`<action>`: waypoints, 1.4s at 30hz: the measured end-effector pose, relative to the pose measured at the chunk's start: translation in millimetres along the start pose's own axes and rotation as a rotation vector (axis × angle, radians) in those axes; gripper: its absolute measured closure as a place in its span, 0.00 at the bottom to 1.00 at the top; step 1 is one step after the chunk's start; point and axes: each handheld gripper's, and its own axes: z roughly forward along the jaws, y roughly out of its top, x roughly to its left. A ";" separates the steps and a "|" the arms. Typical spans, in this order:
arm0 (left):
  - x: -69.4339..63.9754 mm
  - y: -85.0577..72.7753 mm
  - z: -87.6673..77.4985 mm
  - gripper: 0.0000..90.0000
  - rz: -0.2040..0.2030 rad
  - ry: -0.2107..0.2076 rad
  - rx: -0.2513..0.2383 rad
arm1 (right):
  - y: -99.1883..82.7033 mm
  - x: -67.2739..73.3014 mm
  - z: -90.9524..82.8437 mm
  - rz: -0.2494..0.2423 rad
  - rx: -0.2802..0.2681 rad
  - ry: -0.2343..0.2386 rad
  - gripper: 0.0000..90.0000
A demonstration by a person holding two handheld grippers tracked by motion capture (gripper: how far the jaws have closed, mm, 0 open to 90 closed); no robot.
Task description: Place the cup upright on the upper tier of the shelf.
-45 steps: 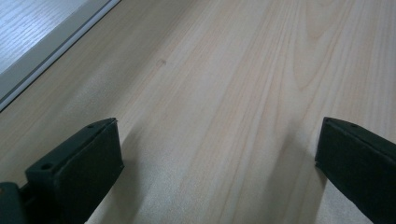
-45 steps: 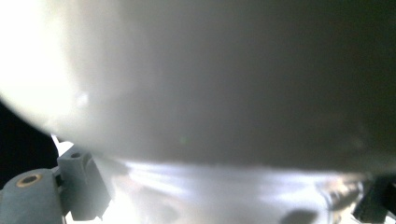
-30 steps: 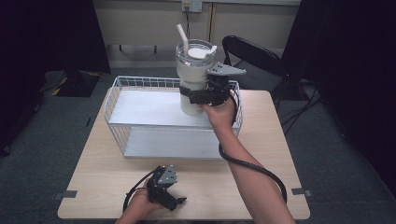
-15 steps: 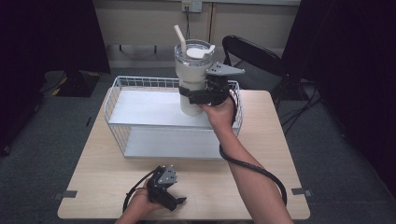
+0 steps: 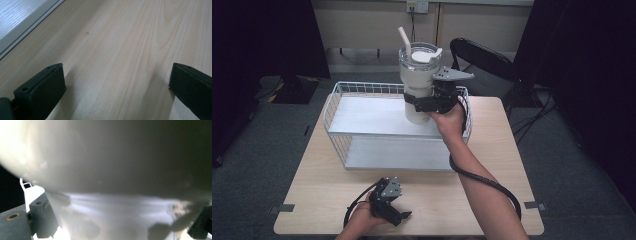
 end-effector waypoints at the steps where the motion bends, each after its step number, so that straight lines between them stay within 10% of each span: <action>1: 0.0 0.0 0.0 0.00 0.000 0.000 0.000 | 0.3 0.8 -0.5 -0.005 0.002 -0.010 0.10; 42: -0.7 0.0 -0.2 0.00 -0.003 0.007 -0.001 | -12.7 6.1 -21.0 -0.006 0.110 -0.048 0.09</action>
